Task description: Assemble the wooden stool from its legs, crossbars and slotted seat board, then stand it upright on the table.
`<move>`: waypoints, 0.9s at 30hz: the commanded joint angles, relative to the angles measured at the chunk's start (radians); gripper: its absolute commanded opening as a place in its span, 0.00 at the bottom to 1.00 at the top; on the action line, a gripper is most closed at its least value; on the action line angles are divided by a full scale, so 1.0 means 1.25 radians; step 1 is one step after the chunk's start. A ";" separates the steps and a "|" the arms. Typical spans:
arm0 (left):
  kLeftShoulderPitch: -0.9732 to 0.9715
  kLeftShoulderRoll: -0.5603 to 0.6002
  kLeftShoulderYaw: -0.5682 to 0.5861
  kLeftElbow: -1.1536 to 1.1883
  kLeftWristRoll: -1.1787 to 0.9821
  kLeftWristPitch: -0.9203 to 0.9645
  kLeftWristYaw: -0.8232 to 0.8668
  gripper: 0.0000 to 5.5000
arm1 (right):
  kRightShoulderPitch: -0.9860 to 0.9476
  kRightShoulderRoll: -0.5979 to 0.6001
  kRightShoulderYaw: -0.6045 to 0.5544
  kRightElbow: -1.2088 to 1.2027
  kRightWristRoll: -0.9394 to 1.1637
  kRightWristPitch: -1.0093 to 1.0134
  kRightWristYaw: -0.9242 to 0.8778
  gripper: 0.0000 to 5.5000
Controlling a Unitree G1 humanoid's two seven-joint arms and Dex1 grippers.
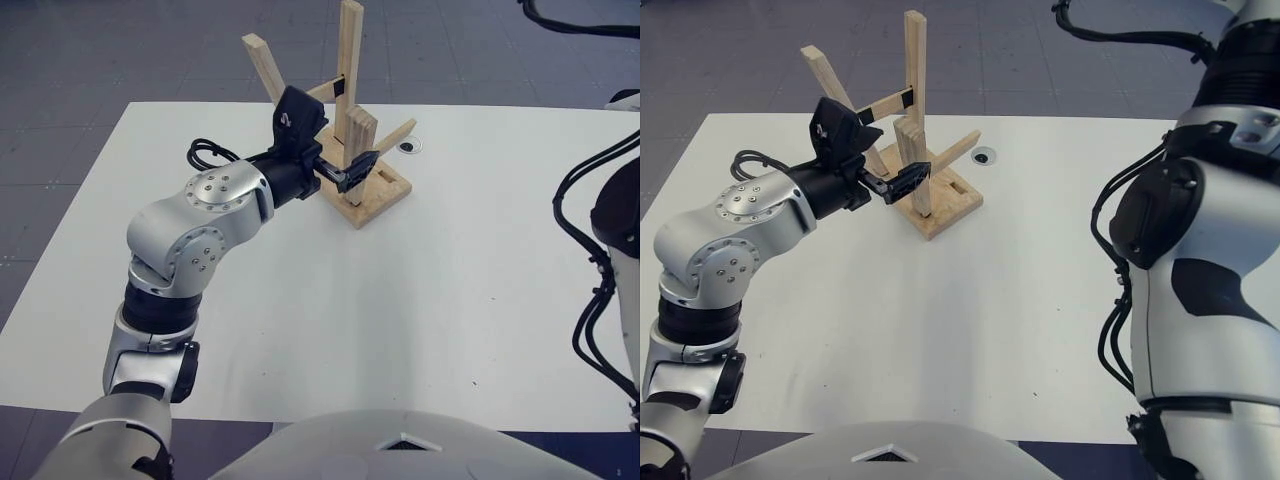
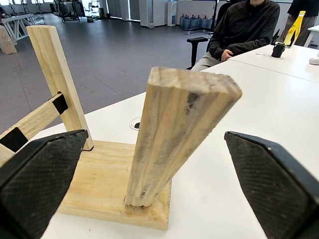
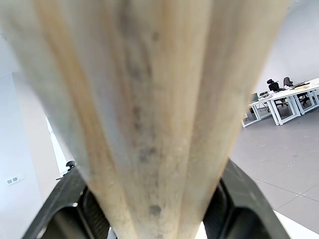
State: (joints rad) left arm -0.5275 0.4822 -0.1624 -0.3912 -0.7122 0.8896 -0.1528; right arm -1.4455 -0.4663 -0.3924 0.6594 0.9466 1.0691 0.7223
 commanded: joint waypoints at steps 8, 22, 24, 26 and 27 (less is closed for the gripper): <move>0.002 -0.046 -0.006 0.030 0.106 -0.038 -0.061 0.66 | -0.015 0.013 -0.022 -0.016 0.003 0.013 -0.008 0.37; 0.091 0.010 -0.027 -0.042 0.138 -0.038 -0.240 0.39 | -0.003 -0.007 -0.011 -0.014 -0.027 0.014 -0.014 0.37; 0.118 0.052 -0.022 -0.062 0.124 -0.040 -0.307 0.39 | 0.004 -0.017 -0.007 -0.018 -0.036 0.016 -0.010 0.37; 0.139 0.099 -0.020 -0.071 0.117 -0.052 -0.374 0.39 | 0.009 -0.025 -0.003 -0.021 -0.044 0.019 -0.008 0.37; 0.147 0.119 -0.019 -0.072 0.117 -0.060 -0.402 0.39 | 0.011 -0.028 -0.002 -0.023 -0.046 0.021 -0.007 0.37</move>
State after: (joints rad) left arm -0.4031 0.5707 -0.1528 -0.4919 -0.5486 0.7793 -0.5677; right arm -1.4336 -0.4863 -0.4045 0.6477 0.9009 1.0811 0.7080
